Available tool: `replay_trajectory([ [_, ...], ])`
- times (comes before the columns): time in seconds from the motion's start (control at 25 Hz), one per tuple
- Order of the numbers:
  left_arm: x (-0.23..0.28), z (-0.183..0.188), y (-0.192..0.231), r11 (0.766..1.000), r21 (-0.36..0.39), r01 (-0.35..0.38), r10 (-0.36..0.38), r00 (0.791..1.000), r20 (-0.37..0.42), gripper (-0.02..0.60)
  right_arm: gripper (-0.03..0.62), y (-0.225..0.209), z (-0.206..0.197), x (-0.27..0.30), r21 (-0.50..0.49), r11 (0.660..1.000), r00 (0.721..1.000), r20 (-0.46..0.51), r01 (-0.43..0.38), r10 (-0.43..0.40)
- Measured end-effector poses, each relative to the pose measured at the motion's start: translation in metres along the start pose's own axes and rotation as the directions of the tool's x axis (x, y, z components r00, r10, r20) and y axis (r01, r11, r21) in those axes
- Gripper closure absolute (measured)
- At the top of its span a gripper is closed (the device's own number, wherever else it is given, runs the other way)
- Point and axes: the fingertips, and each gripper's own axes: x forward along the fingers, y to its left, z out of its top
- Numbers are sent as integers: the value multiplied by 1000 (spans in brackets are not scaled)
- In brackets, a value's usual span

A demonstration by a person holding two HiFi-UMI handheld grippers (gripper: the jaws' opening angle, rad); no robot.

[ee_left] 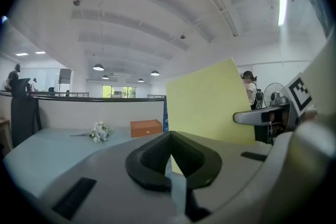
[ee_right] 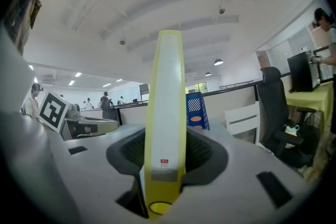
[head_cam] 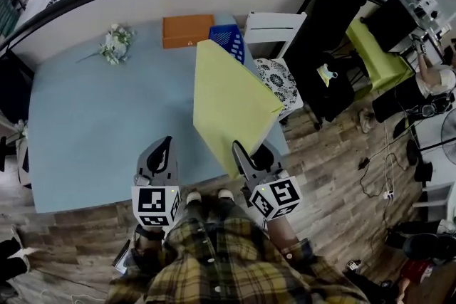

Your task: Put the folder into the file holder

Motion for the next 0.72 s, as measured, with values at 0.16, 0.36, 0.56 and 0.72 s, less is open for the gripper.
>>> replay_trajectory([
  [0.16, -2, -1, -3, 999, 13, 52, -52, 999, -4, 591, 424, 5, 0, -8, 5, 999, 999, 13, 46, -46],
  [0.36, -9, -8, -8, 996, 18, 91, -91, 996, -11, 589, 424, 11, 1, -20, 12, 997, 996, 45, 81, -82],
  [0.56, -15, -11, -15, 994, 21, 112, -111, 994, -15, 590, 424, 15, 17, -33, 33, 995, 991, 94, 94, -97],
  [0.72, -18, -10, -20, 992, 19, 126, -125, 992, -13, 591, 424, 17, 36, -47, -2, 993, 985, 129, 118, -117],
])
